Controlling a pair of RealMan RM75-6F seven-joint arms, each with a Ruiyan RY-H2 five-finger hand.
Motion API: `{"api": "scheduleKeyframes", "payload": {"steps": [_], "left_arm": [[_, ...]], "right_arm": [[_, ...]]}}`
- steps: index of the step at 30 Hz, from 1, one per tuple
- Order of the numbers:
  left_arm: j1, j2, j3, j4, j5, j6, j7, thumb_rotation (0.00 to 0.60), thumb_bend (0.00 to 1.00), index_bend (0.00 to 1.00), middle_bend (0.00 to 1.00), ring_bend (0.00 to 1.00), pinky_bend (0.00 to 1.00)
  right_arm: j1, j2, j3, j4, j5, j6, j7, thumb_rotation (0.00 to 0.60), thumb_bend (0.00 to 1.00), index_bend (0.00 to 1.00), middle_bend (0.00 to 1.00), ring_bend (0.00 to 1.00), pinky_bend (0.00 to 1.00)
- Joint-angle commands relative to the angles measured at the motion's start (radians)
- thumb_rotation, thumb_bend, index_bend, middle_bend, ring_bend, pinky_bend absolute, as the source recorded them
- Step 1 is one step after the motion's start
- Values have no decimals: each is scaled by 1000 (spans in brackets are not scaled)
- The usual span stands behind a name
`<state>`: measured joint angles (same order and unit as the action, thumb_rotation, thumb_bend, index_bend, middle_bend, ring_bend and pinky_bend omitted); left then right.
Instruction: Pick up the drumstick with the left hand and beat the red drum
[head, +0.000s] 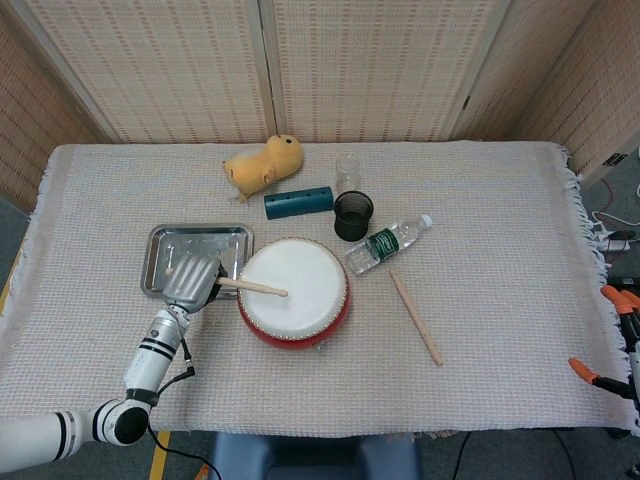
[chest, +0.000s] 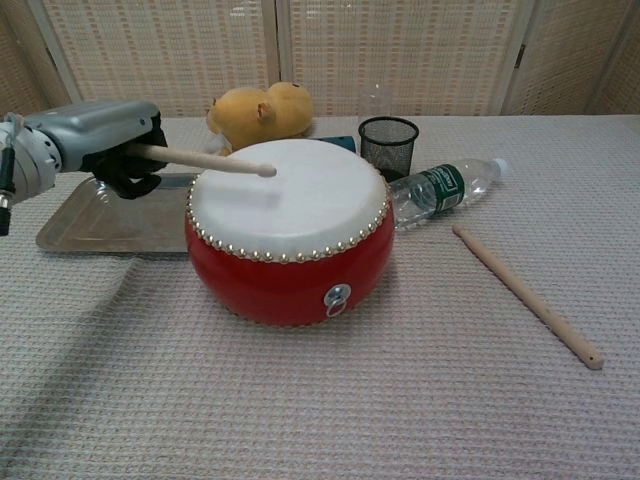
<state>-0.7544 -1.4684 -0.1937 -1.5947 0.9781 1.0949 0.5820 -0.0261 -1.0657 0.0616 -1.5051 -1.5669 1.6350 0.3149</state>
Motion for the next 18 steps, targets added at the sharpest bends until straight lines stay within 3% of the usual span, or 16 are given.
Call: {"api": "scheduleKeyframes", "payload": {"steps": [1,5,9,13,17,18], "left_arm": [[-31,-20,68,43,33,28,186,600,712,1000,1000,991,1000],[23,-7,-39,-48,-8,49,-86,600,712,1000,1000,991,1000],[60,55,-106,-122,-19,28,-281,600,712,1000,1000,991,1000],[60,99,-110,-138,-35,-14,-310,600,712,1000,1000,991,1000],[41,85,-77,-104,-41,-35,-258,600,711,1000,1000,991,1000],[26,73,-47,-68,-9,-32,-198,600,711,1000,1000,990,1000]], "right_arm": [[-1,-1,0,0,0,2,0,600,86,36,126,0,39],[-4,0,0,-2,-1,7,-3,600,86,36,126,0,39],[-4,4,1,-8,-4,9,-7,600,86,36,126,0,39],[-1,2,0,-11,-4,4,-10,600,86,36,126,0,39],[2,-1,1,-10,-1,-3,-11,600,86,36,126,0,39],[3,-2,1,-9,-1,-5,-12,600,86,36,126,0,39]]}}
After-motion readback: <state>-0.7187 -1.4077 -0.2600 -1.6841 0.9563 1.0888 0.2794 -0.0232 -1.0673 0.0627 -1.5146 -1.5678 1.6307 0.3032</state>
